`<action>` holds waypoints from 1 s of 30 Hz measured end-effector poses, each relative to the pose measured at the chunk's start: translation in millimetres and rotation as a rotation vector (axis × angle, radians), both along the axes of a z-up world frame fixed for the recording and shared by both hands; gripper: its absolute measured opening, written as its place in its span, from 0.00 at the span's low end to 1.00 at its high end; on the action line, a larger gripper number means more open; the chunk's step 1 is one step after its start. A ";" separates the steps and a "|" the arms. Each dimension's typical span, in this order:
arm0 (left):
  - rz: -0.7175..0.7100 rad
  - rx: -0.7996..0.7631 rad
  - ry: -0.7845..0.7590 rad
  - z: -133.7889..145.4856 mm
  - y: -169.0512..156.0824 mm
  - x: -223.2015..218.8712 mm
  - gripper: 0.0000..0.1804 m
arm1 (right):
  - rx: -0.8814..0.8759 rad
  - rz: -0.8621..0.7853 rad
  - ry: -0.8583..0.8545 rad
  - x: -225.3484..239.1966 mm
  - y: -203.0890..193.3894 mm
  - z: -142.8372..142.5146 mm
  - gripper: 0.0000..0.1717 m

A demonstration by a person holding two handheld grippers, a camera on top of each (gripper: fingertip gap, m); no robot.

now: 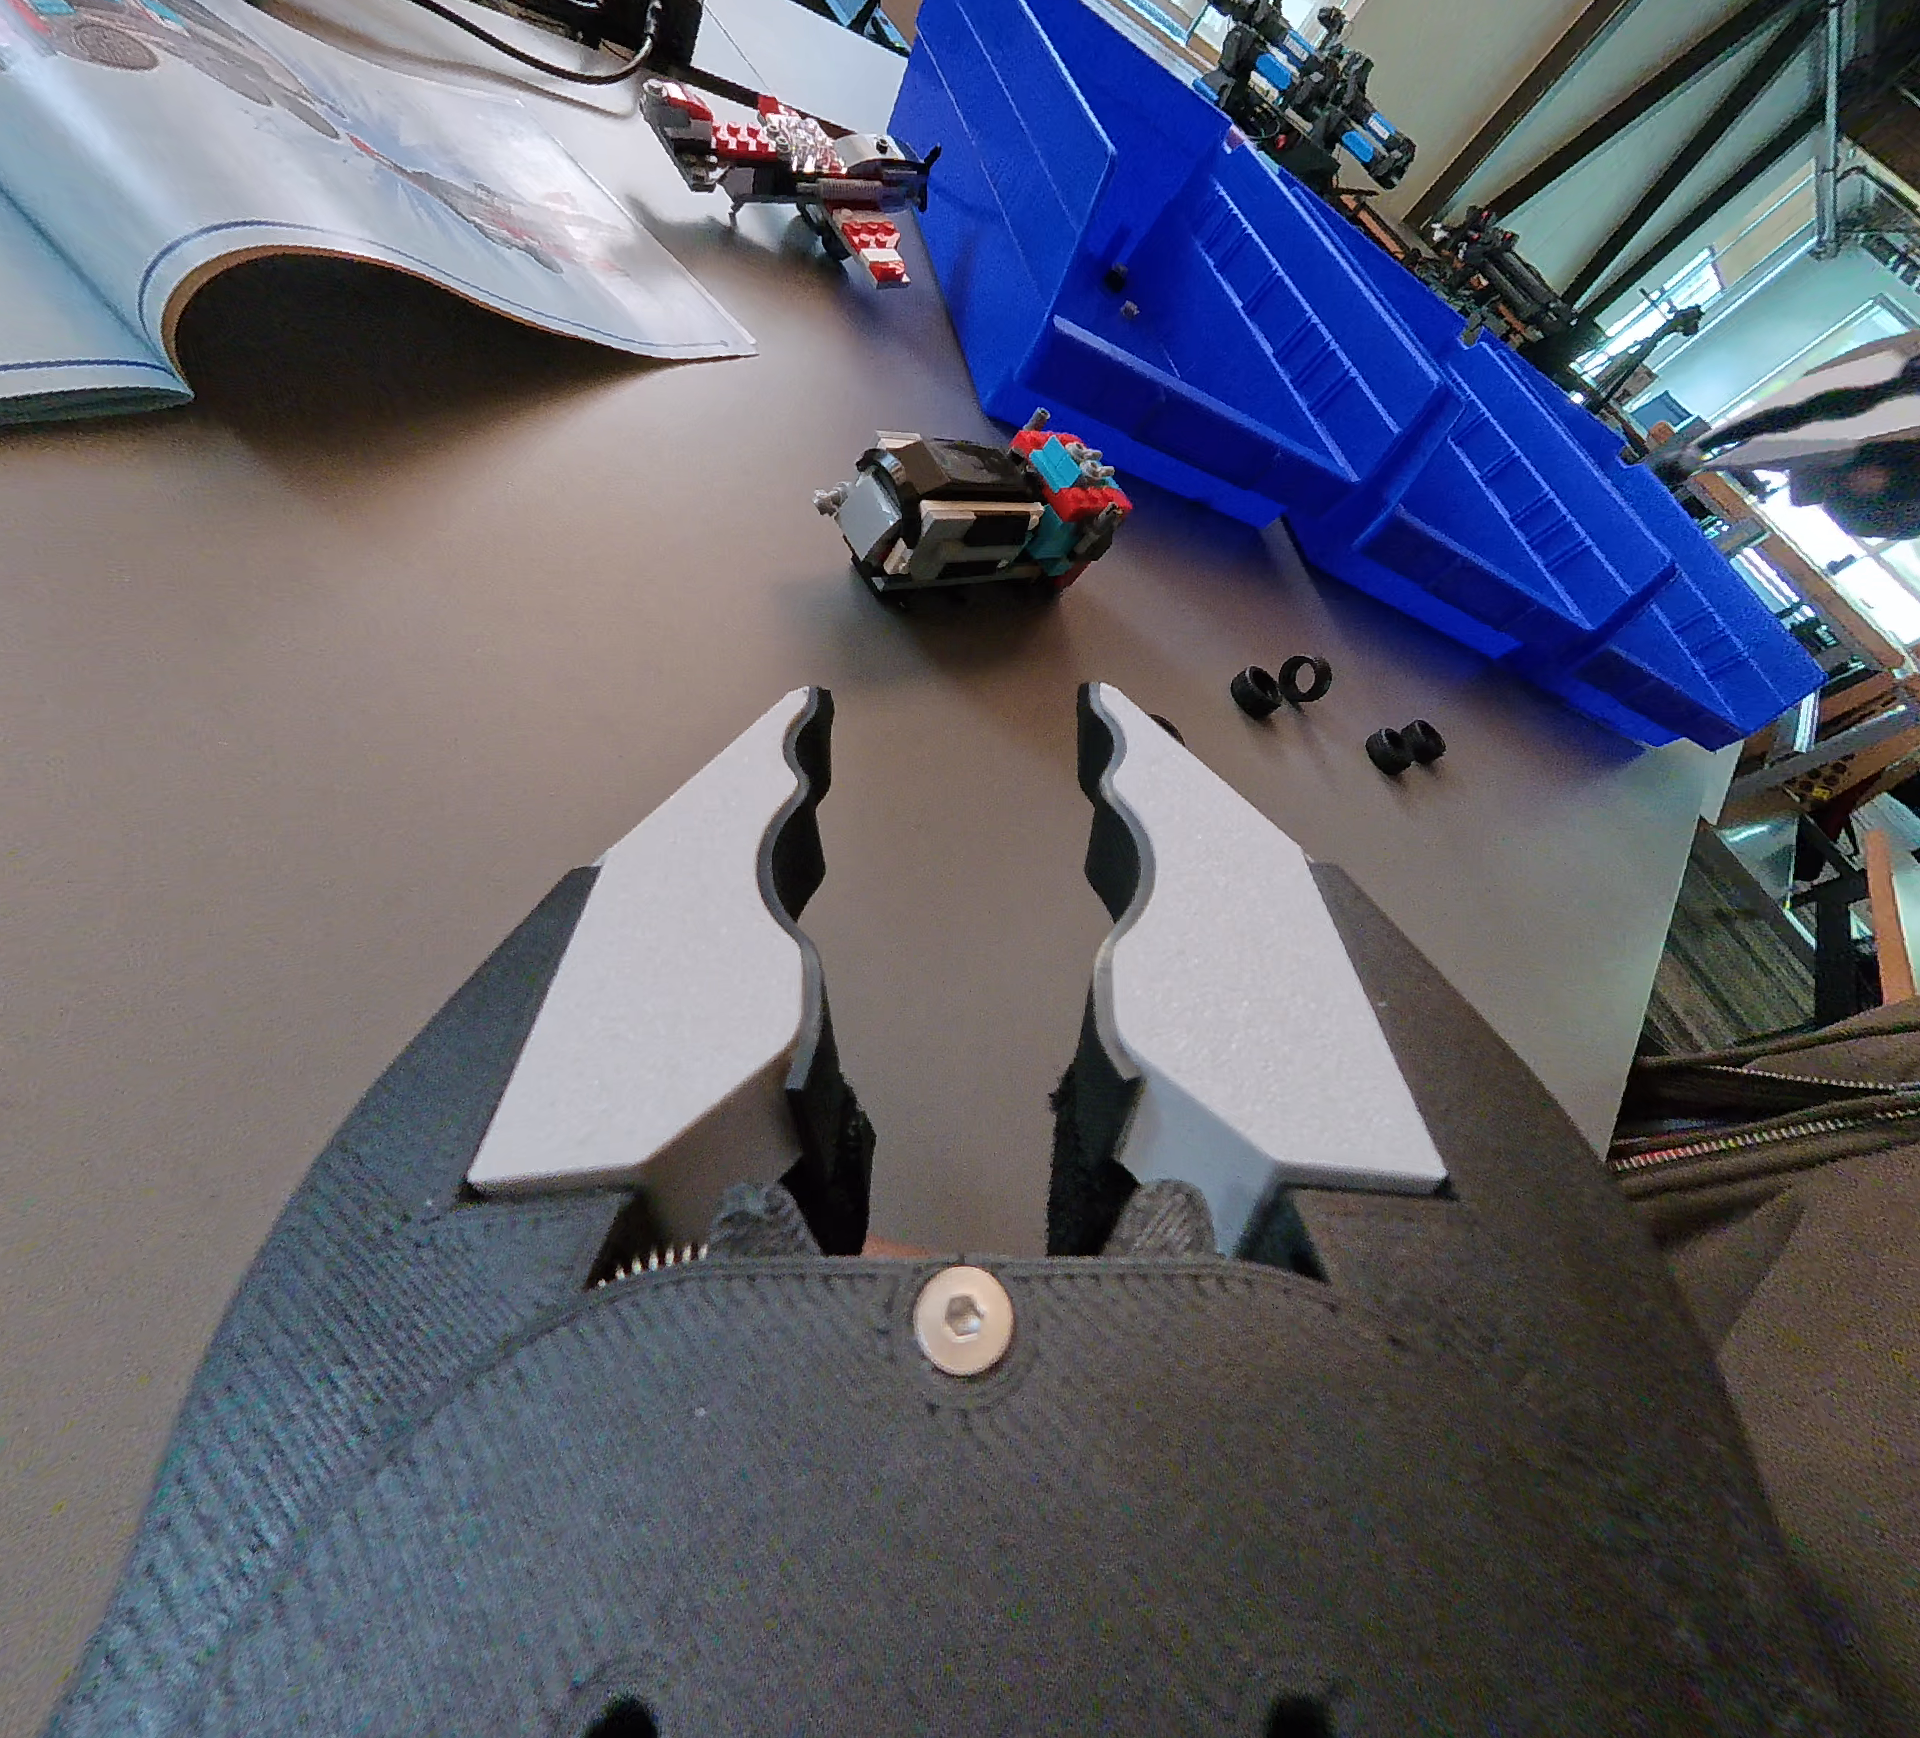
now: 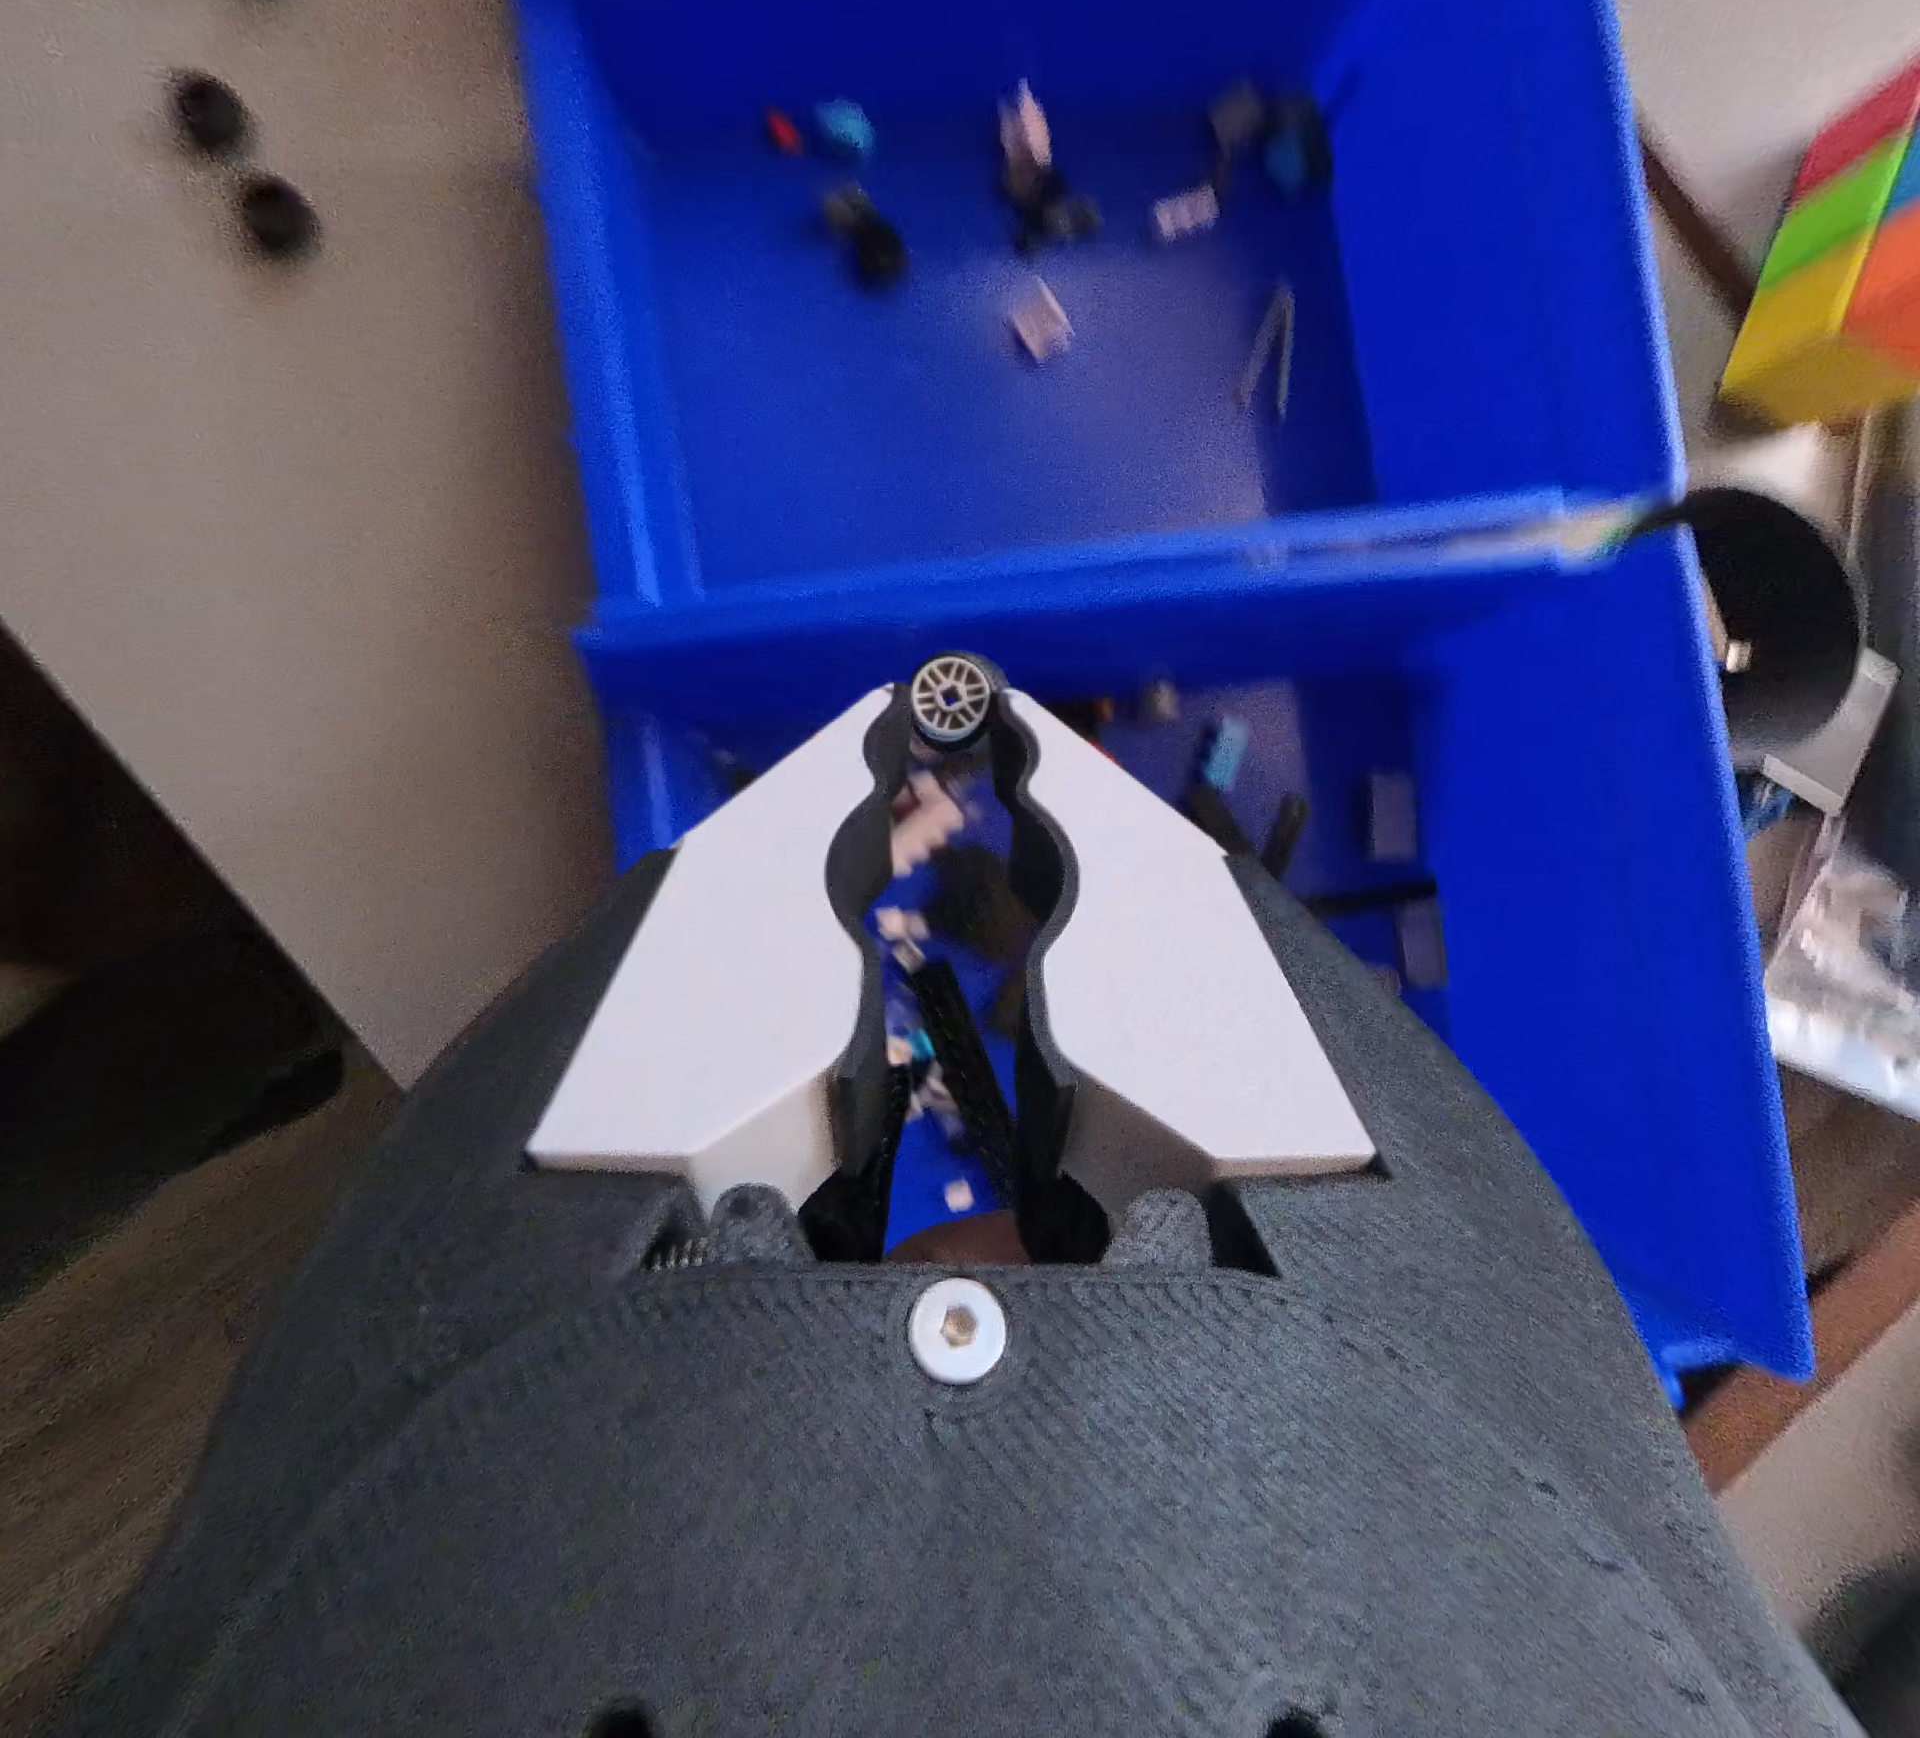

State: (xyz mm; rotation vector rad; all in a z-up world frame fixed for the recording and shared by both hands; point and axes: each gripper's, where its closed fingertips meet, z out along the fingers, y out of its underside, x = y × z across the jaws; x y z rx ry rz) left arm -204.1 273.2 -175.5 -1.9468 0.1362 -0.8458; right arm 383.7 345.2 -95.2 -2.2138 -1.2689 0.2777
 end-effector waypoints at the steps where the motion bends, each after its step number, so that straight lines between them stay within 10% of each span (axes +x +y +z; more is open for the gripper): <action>1: -0.002 -0.002 0.001 -0.3 0.0 0.5 0.27 | 0.032 0.031 0.028 -17.3 -8.0 13.4 0.09; 6: -0.008 0.008 0.006 0.7 -1.1 1.5 0.27 | 0.107 0.224 0.116 -123.0 -52.8 36.1 0.09; 15: -0.003 0.085 -0.050 14.7 -8.2 -2.4 0.27 | -0.008 0.265 0.160 -277.1 -63.4 -72.1 0.09; 21: -0.029 0.088 -0.063 15.9 -11.1 0.1 0.27 | -0.087 0.231 0.080 -302.3 -57.4 -122.1 0.09; 30: -0.053 0.078 -0.067 14.7 -12.1 3.3 0.27 | -0.091 0.179 0.147 -292.0 -54.1 -106.9 0.14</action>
